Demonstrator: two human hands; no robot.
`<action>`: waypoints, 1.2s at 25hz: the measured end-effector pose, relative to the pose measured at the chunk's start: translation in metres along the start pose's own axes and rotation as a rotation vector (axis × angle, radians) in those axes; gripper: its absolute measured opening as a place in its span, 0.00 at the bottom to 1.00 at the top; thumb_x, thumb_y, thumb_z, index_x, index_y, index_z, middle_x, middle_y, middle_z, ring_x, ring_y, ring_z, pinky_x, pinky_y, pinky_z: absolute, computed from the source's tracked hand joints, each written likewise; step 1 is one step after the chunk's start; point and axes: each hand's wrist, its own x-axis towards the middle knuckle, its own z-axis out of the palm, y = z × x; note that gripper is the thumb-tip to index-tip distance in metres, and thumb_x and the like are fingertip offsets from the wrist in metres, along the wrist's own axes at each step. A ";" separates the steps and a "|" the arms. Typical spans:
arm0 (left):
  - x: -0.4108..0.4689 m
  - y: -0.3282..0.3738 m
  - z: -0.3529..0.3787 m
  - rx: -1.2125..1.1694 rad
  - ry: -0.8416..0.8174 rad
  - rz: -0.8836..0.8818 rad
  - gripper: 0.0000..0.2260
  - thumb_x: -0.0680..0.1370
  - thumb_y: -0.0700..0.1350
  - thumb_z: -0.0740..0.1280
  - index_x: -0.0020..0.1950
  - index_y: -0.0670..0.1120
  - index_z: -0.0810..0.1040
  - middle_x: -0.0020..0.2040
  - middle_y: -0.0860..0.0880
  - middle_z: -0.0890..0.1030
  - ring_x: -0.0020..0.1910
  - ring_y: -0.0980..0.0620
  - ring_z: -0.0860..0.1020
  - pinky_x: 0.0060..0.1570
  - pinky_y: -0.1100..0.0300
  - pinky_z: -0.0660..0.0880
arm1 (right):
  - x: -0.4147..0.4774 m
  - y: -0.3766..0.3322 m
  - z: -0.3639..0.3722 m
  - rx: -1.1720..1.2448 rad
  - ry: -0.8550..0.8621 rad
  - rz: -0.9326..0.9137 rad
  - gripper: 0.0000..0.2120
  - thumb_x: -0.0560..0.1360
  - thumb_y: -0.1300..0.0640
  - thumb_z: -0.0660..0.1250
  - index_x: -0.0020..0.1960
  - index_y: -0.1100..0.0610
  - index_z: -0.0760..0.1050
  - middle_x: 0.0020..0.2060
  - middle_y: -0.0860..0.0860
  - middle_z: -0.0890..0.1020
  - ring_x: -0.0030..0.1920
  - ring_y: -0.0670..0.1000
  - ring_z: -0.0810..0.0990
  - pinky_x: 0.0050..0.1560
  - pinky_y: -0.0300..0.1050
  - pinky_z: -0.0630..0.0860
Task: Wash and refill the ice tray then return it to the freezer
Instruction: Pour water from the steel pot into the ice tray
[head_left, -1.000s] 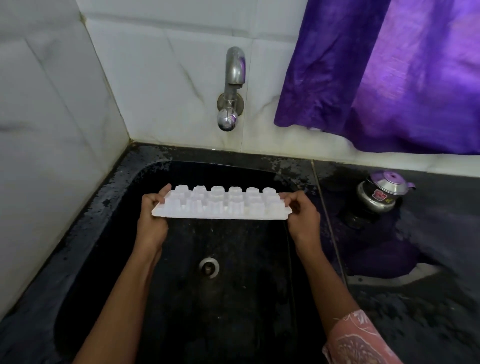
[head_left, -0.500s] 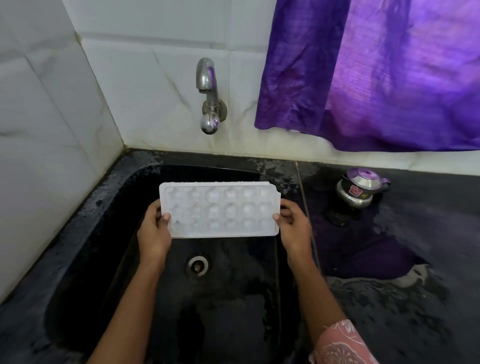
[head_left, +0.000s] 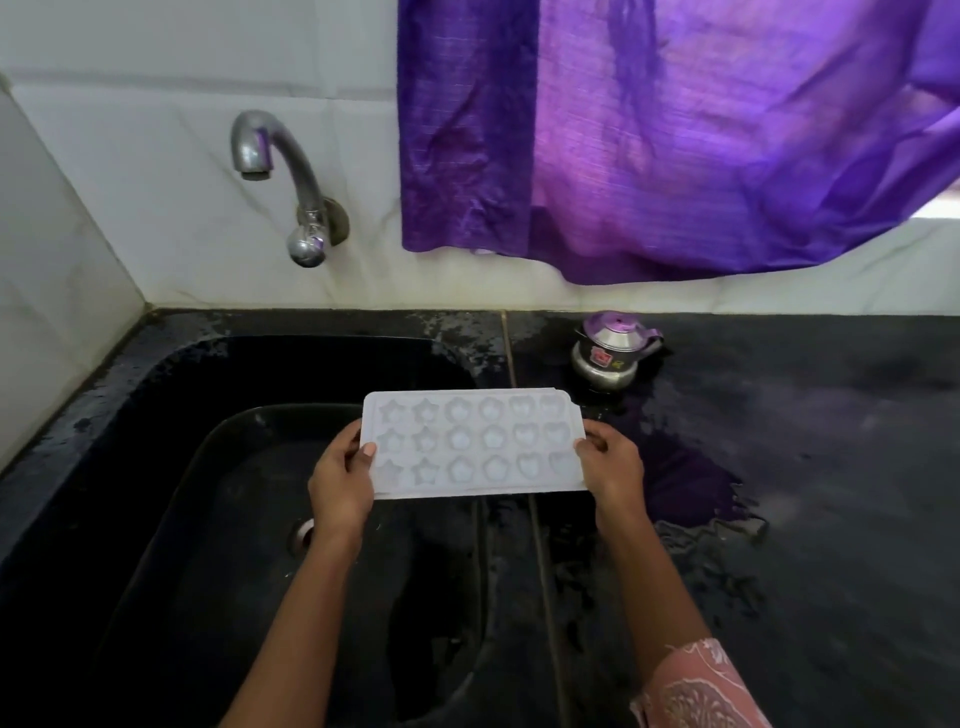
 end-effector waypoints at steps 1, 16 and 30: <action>-0.007 0.000 0.011 -0.002 -0.017 0.002 0.15 0.79 0.38 0.61 0.66 0.46 0.74 0.60 0.45 0.78 0.59 0.47 0.75 0.55 0.56 0.71 | 0.004 0.004 -0.011 -0.016 0.019 0.009 0.15 0.74 0.66 0.59 0.57 0.58 0.78 0.45 0.53 0.80 0.47 0.52 0.78 0.46 0.44 0.72; -0.049 0.000 0.121 0.073 -0.164 -0.064 0.17 0.79 0.38 0.62 0.68 0.43 0.72 0.60 0.43 0.78 0.52 0.51 0.75 0.52 0.61 0.70 | 0.058 0.035 -0.116 -0.207 0.099 0.065 0.13 0.74 0.67 0.60 0.53 0.64 0.80 0.45 0.59 0.81 0.45 0.57 0.75 0.44 0.43 0.68; -0.031 0.001 0.130 0.493 -0.021 0.113 0.15 0.77 0.46 0.64 0.62 0.44 0.76 0.61 0.40 0.76 0.62 0.41 0.71 0.62 0.51 0.65 | 0.088 0.036 -0.114 -0.360 0.117 -0.011 0.15 0.74 0.59 0.62 0.59 0.58 0.77 0.55 0.61 0.79 0.55 0.62 0.76 0.59 0.51 0.72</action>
